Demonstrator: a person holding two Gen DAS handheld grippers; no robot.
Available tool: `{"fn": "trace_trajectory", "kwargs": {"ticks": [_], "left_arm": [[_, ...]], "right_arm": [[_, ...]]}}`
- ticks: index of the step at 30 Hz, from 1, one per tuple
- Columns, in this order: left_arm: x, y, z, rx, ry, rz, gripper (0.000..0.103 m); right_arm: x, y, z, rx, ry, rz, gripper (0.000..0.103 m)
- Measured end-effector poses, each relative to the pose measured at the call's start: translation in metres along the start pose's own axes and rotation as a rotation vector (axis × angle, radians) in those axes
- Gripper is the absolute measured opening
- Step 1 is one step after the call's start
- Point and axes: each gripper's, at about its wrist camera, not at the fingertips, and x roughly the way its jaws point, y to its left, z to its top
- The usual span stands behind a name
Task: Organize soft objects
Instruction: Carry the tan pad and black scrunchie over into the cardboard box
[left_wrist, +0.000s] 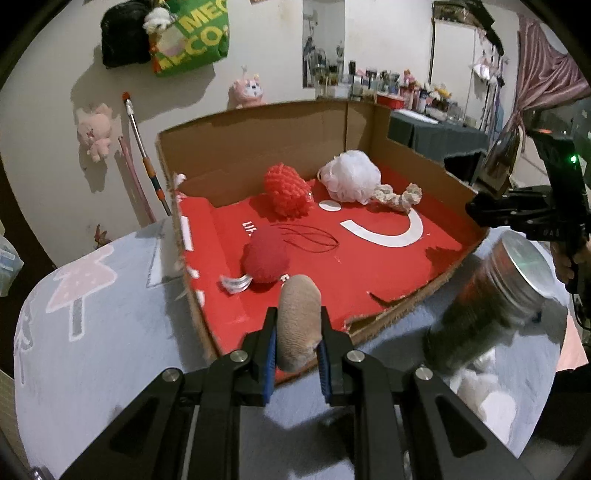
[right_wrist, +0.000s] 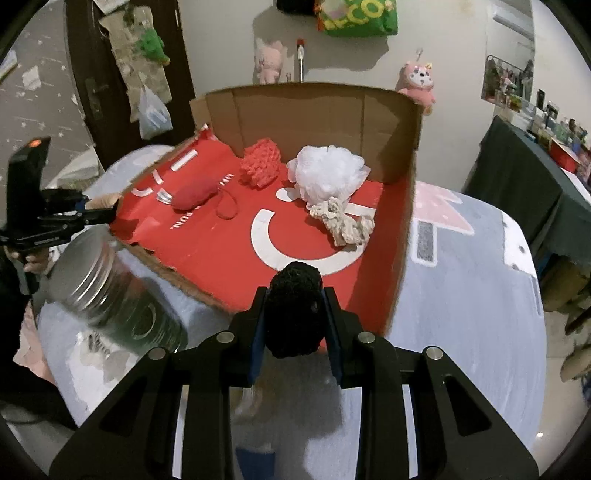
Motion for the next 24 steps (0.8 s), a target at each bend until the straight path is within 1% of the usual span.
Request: {"fn": "trace_trajectory", "kwargs": {"ticks": [5, 8, 10, 12, 15, 18, 22, 24], "left_arm": [[0.028, -0.007, 0.014, 0.013, 0.085, 0.029, 0.02], [0.045, -0.004, 0.018, -0.002, 0.143, 0.057, 0.02], [0.055, -0.001, 0.02, -0.024, 0.181, 0.056, 0.02], [0.062, 0.001, 0.022, -0.032, 0.21, 0.071, 0.02], [0.071, 0.0, 0.023, -0.027, 0.243, 0.081, 0.021], [0.08, -0.001, 0.024, -0.018, 0.271, 0.107, 0.022], [0.089, -0.002, 0.025, -0.011, 0.285, 0.119, 0.025], [0.091, -0.001, 0.025, -0.015, 0.287, 0.118, 0.028]], "right_arm": [[0.028, 0.003, 0.015, -0.016, 0.081, -0.051, 0.026], [0.041, 0.004, 0.022, -0.021, 0.123, -0.069, 0.026], [0.049, 0.004, 0.025, -0.026, 0.152, -0.082, 0.026], [0.057, 0.003, 0.027, -0.035, 0.182, -0.099, 0.026], [0.065, 0.005, 0.029, -0.057, 0.216, -0.119, 0.027], [0.072, 0.006, 0.031, -0.068, 0.24, -0.132, 0.027], [0.082, 0.007, 0.031, -0.086, 0.265, -0.153, 0.026], [0.085, 0.007, 0.032, -0.091, 0.271, -0.156, 0.026]]}}
